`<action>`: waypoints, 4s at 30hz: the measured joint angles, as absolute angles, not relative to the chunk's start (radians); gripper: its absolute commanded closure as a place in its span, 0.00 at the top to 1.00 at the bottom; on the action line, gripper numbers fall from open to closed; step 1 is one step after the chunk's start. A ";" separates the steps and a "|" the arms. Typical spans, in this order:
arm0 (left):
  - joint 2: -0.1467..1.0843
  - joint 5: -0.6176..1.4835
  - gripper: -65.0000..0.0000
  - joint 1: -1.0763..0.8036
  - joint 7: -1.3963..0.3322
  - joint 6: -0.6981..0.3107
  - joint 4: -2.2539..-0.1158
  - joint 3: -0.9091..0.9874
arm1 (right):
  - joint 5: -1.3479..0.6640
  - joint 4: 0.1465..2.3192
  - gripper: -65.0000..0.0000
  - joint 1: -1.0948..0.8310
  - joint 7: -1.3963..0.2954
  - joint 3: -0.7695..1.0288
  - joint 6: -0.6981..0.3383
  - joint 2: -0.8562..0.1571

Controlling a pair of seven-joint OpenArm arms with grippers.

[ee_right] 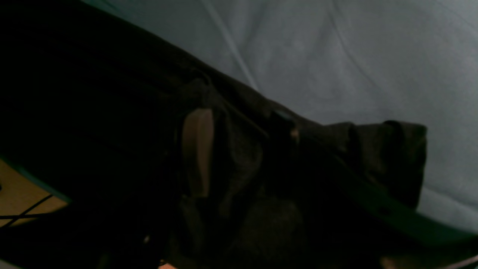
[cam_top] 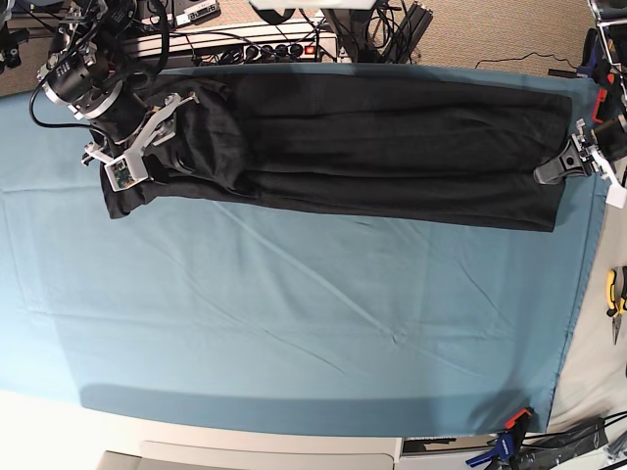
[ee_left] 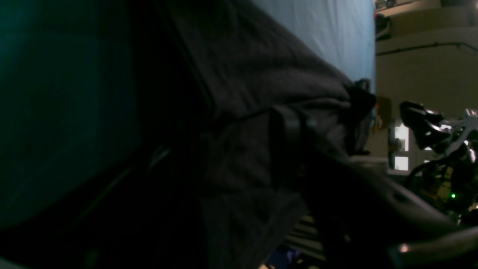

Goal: Fold the T-shirt properly
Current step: 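Push the collar end with the left gripper toward the right gripper, then lift the collar end with the left gripper and fold it toward the right gripper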

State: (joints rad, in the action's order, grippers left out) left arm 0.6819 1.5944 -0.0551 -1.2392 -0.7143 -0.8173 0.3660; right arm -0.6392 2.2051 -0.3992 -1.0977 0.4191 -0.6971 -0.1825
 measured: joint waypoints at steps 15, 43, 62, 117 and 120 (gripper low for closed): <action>0.645 1.594 0.16 -0.060 -1.200 -0.714 -0.818 0.376 | -0.639 2.205 0.39 -0.399 -1.094 0.419 -0.697 -0.183; 0.617 1.501 0.00 -0.135 -1.237 -0.714 -1.040 0.334 | -0.383 2.205 0.39 -0.399 -1.038 0.419 -0.579 -0.183; 0.526 1.274 0.00 -0.215 -1.263 -0.659 -1.462 0.295 | -0.154 2.205 0.39 -0.399 -1.016 0.424 -0.381 -0.182; 0.437 0.941 0.00 -0.193 -1.157 -0.622 -1.903 -0.008 | 0.028 1.893 0.39 -0.289 -0.983 0.485 -0.239 -0.180; 0.401 0.891 0.00 -0.171 -1.133 -0.603 -1.903 -0.051 | 0.027 1.893 0.39 -0.288 -0.982 0.485 -0.239 -0.180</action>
State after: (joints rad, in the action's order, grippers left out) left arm 0.4007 0.8913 -0.1707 -1.1328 -0.6033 -1.9026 -0.0509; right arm 0.0273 1.8931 -0.2882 -0.9825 0.4854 -0.2390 -0.1799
